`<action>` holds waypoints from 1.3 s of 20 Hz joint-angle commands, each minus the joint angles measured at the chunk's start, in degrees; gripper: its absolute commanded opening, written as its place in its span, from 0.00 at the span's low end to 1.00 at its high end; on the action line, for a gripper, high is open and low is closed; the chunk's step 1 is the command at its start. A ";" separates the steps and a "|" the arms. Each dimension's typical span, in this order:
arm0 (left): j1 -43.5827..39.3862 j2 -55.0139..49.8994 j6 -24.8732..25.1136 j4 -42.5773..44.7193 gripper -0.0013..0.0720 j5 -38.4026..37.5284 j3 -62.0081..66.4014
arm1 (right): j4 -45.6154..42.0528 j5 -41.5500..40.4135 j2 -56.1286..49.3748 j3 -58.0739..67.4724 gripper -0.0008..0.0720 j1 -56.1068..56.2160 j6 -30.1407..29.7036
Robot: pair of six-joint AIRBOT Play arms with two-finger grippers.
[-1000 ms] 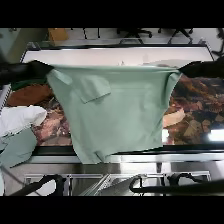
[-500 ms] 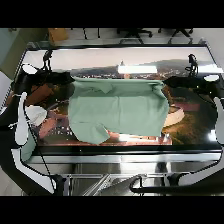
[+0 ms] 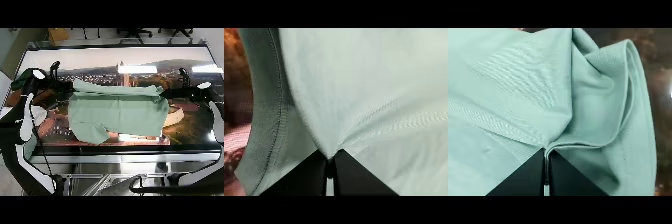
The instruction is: Fold the shirts.
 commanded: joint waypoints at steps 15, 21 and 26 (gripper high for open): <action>11.54 28.59 -1.55 -7.74 0.91 -6.08 -51.76 | -15.10 15.21 25.20 -25.70 0.66 -17.94 21.29; 4.17 22.14 3.37 -15.37 0.91 5.60 -55.47 | -10.27 10.47 25.33 -41.24 0.66 -12.24 20.37; 2.25 15.89 3.30 -15.43 0.04 1.57 -45.11 | -6.14 5.77 25.22 -43.98 0.63 -3.41 20.28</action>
